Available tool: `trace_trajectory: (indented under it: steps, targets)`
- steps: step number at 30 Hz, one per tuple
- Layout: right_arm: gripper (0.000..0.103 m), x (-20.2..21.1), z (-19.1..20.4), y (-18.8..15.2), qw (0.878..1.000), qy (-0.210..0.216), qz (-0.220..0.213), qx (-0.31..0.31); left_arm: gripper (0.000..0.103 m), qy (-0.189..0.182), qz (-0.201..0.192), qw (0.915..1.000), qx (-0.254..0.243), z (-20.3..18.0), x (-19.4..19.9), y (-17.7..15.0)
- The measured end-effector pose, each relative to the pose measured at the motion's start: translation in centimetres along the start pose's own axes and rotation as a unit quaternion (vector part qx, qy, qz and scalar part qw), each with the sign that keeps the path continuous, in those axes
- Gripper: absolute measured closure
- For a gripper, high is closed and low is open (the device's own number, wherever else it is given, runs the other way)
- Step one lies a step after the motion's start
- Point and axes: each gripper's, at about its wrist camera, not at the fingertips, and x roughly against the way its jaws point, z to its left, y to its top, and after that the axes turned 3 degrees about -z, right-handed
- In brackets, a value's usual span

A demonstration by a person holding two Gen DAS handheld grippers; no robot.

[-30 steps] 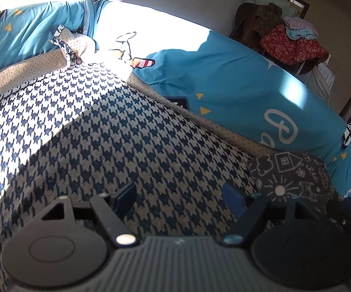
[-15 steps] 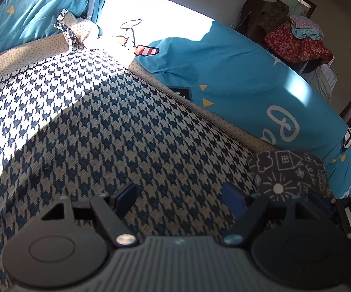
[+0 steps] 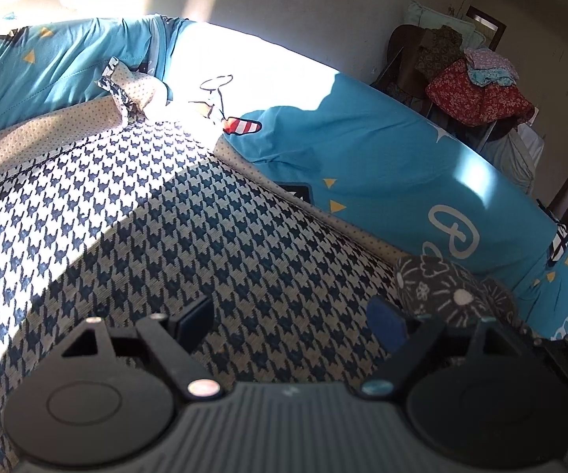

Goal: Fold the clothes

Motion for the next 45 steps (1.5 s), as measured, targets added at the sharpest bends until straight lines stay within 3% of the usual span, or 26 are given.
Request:
trace_trajectory:
  steps: [4,9,12,16,19,22,23,28,30,32,37,42,45]
  targets:
    - [0.088,0.9,-0.8,1.2,0.996,0.03,-0.005,-0.082,0.016,0.001,-0.018,0.9998,0.004,0.6,1.4,0.8]
    - [0.089,3.3,-2.0,3.0,0.968,0.108,-0.044,-0.221,0.014,0.016,-0.06,0.998,0.009,1.8,3.8,2.2]
    - [0.089,4.9,-1.6,4.0,0.938,0.179,-0.068,-0.29,0.013,0.024,-0.088,0.9957,0.015,2.7,5.6,3.3]
    - [0.089,6.3,1.0,4.6,0.899,0.272,-0.072,-0.334,0.012,0.027,-0.112,0.9933,0.002,3.3,7.4,4.3]
    - [0.089,7.2,3.9,4.5,0.877,0.319,-0.06,-0.355,0.006,0.032,-0.114,0.9928,-0.015,3.5,8.2,4.4]
    - [0.089,6.8,5.4,3.3,0.836,0.349,-0.038,-0.422,0.006,0.024,-0.107,0.9938,-0.019,4.1,8.7,4.4]
    - [0.088,6.6,5.6,2.8,0.83,0.351,-0.027,-0.433,0.006,0.019,-0.105,0.9942,-0.017,4.3,8.8,4.5]
    - [0.079,6.9,5.3,0.7,0.846,0.308,0.016,-0.435,0.004,0.008,-0.095,0.9953,-0.016,5.0,9.0,4.6]
    - [0.076,7.8,4.8,0.3,0.858,0.288,0.021,-0.426,0.004,0.01,-0.081,0.9964,-0.023,4.8,8.5,4.2]
    - [0.065,8.8,4.3,-0.1,0.868,0.267,0.028,-0.419,0.003,0.003,-0.058,0.998,-0.024,4.6,7.9,3.7]
    - [0.064,11.5,3.0,-1.5,0.885,0.227,0.049,-0.403,0.0,-0.029,-0.009,0.9988,-0.038,3.3,6.6,1.5]
    - [0.061,14.3,1.3,-3.5,0.904,0.185,0.065,-0.379,0.0,-0.084,0.027,0.9907,-0.104,0.0,6.5,-2.3]
    - [0.058,16.1,0.0,-5.4,0.909,0.166,0.075,-0.375,0.0,-0.116,0.048,0.9823,-0.138,-1.7,6.7,-5.0]
